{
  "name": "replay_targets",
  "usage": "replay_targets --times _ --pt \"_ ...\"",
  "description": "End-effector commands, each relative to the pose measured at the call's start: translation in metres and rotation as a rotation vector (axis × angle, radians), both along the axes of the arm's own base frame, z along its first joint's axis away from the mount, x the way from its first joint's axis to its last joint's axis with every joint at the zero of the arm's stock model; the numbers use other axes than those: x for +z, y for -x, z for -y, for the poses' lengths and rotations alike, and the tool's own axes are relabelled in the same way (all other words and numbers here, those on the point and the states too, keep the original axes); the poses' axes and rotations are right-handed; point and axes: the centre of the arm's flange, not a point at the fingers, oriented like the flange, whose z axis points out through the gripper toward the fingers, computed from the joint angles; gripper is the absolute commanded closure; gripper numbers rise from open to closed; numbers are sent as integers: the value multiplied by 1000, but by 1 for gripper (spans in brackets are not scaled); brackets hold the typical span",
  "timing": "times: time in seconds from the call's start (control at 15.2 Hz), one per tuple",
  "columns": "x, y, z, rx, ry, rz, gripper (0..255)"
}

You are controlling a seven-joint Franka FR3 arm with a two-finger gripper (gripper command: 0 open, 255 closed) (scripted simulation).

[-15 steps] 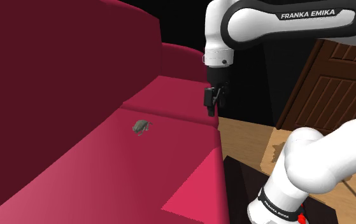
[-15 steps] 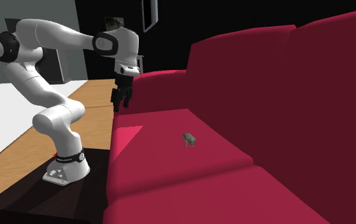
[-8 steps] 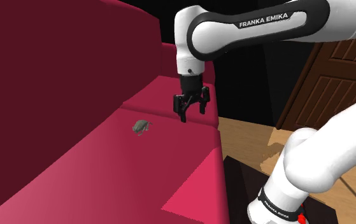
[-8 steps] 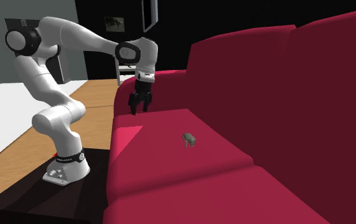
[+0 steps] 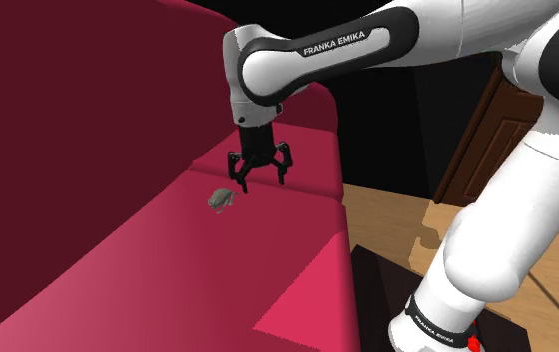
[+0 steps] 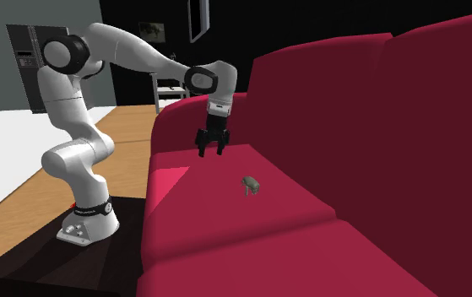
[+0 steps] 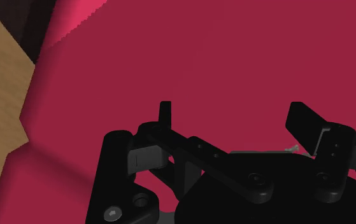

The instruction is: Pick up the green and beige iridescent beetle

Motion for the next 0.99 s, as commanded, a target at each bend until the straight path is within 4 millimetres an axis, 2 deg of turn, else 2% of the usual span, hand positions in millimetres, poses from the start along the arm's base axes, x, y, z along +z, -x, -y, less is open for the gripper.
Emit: replay_targets --times 0.0,0.33,0.66,0.73,0.92 --pt "-15 -26 -4 -82 18 5 0" --pt "-40 -89 -6 -271 62 17 0" --pt "-64 -150 6 -460 106 29 0" --pt "-67 -158 8 -485 112 31 0" --pt "-82 -158 8 -485 112 31 0"
